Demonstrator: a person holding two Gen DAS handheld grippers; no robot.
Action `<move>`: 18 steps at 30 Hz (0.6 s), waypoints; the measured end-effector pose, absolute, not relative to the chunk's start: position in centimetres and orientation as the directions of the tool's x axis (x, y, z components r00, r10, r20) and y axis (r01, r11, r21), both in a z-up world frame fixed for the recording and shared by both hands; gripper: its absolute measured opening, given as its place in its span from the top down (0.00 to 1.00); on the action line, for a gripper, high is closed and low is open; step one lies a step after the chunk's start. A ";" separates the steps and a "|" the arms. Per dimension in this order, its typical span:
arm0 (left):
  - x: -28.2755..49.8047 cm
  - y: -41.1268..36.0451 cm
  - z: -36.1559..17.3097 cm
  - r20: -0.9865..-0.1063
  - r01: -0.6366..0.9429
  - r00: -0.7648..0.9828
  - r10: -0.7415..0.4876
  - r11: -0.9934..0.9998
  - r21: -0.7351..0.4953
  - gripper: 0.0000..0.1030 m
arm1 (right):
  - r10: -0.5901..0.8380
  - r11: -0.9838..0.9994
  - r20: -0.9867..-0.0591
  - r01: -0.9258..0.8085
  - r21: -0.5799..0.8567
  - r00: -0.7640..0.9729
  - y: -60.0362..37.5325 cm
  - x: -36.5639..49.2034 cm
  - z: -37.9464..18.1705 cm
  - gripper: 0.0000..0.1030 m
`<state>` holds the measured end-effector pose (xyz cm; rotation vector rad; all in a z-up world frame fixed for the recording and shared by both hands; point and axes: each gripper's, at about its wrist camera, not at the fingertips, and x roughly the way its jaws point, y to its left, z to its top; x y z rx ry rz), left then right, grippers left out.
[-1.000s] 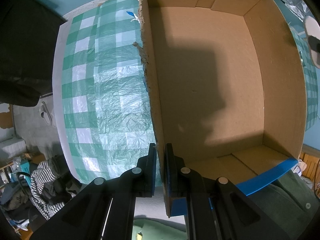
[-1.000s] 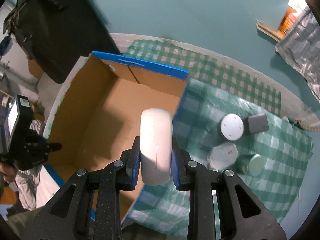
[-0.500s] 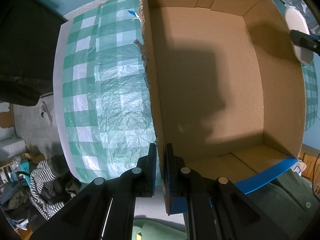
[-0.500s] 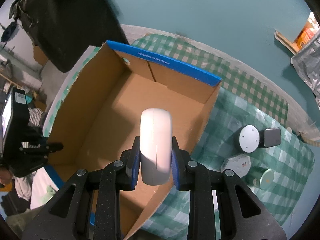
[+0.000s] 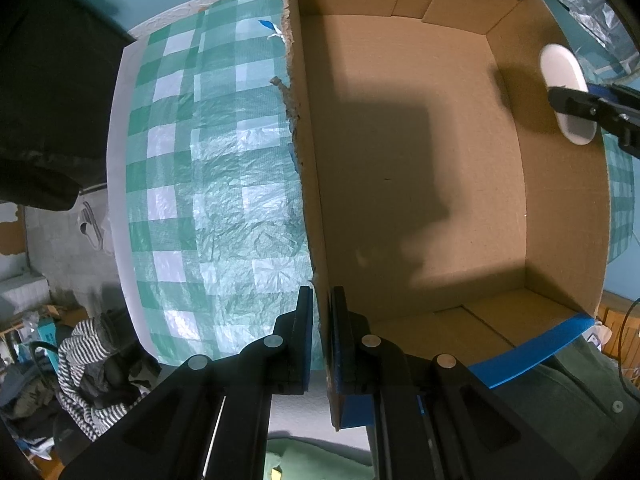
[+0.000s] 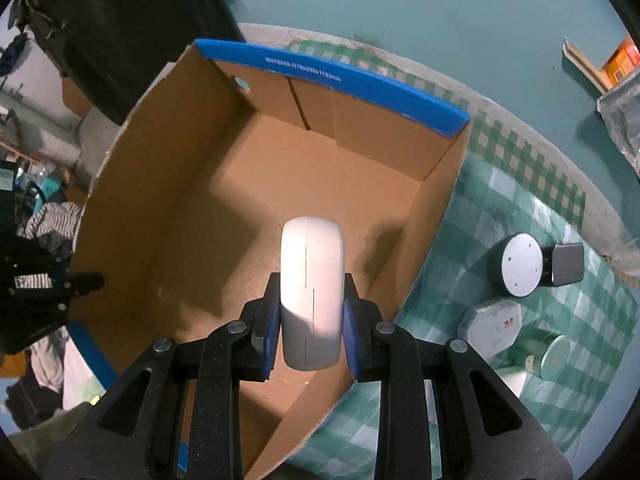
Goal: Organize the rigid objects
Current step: 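Carry the earbud case into the cardboard box and open the right gripper, then move the right gripper back over the remaining items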
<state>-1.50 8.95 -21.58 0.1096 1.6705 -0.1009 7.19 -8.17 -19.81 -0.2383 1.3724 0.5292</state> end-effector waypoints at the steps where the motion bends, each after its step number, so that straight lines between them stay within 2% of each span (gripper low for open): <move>1: -1.6 9.0 -21.6 -0.995 0.131 -0.102 0.011 0.991 -0.002 0.92 | 0.214 0.862 -0.972 -0.488 0.139 0.101 -8.3 7.2 -20.0 0.74; 8: -1.6 9.0 -21.6 -0.995 0.128 -0.099 0.013 0.992 0.000 0.92 | 0.216 0.860 -0.973 -0.489 0.148 0.085 -8.4 7.2 -20.2 0.75; 12: -1.5 9.0 -21.7 -0.995 0.128 -0.101 0.013 0.992 0.000 0.92 | 0.233 0.859 -0.969 -0.484 0.163 0.087 -8.4 7.3 -19.9 0.65; 18: -1.6 8.9 -21.6 -0.995 0.133 -0.095 0.016 0.991 0.004 0.92 | 0.234 0.857 -0.967 -0.490 0.157 0.100 -8.2 7.0 -19.5 0.59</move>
